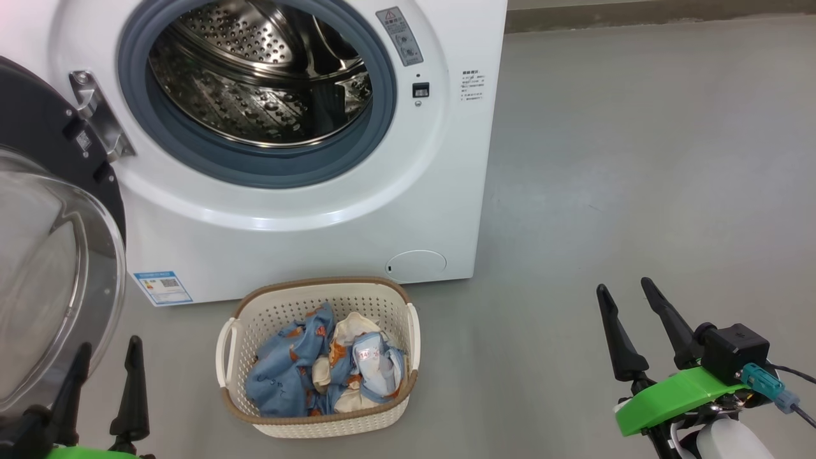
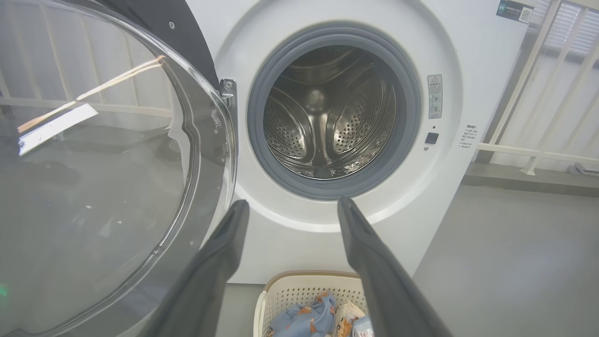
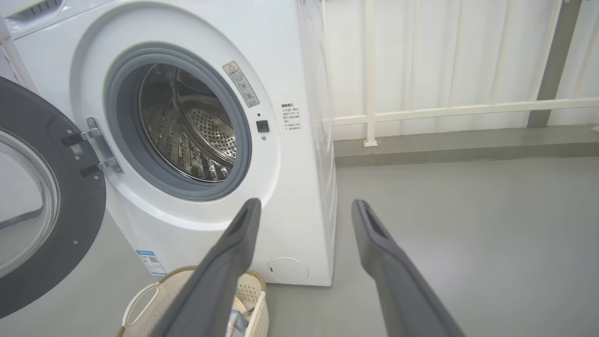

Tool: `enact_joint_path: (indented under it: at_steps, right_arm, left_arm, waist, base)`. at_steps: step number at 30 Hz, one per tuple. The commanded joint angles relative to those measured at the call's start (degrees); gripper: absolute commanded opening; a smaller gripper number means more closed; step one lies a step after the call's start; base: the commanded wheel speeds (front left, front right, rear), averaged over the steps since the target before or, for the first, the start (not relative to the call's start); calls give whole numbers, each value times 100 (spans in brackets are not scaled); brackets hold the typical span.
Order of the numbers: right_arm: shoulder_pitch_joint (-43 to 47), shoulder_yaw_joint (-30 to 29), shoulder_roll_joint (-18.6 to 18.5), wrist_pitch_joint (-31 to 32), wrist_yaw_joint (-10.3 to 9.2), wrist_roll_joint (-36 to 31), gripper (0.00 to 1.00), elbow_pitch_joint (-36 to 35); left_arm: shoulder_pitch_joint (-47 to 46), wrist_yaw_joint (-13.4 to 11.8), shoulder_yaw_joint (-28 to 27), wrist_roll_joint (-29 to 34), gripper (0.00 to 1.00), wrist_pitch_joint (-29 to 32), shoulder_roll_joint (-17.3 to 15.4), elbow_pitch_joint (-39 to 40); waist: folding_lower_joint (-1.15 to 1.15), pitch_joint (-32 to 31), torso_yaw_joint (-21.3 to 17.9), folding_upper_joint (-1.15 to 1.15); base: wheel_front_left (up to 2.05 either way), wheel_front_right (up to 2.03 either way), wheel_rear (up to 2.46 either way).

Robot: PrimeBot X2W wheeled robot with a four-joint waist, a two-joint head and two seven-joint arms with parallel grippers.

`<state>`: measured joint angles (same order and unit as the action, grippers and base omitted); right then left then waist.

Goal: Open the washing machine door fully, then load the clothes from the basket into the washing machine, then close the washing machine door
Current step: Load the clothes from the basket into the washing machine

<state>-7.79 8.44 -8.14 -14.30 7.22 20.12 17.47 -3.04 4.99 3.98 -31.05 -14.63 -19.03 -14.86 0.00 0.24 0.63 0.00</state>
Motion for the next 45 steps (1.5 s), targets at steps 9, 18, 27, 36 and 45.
enact_joint_path:
  at_steps: [9,18,27,36,45]
  right_arm:
    - [-95,104,-83,-70,26,-10,100,-104]
    - [-104,81,-50,-70,26,-39,100,-128]
    - [-124,66,-18,-70,26,-54,100,-116]
    - [-118,55,-3,-70,26,-73,100,-132]
    - [-127,63,7,-70,26,-78,100,-123]
  left_arm:
    - [-113,5,-287,127,100,-37,-79,165]
    - [-128,81,-242,70,100,-37,-73,169]
    - [-156,129,-246,3,100,-37,-69,156]
    - [-180,145,-304,-10,100,-37,-53,120]
    - [-185,159,-353,12,100,-37,-22,105]
  waist:
    - [0,-19,12,0]
    - [0,46,14,0]
    - [0,78,8,0]
    - [0,96,34,0]
    - [0,102,61,0]
  base:
    - [0,0,0]
    - [9,-9,0]
    - [112,-112,0]
    - [147,-147,0]
    - [131,-131,0]
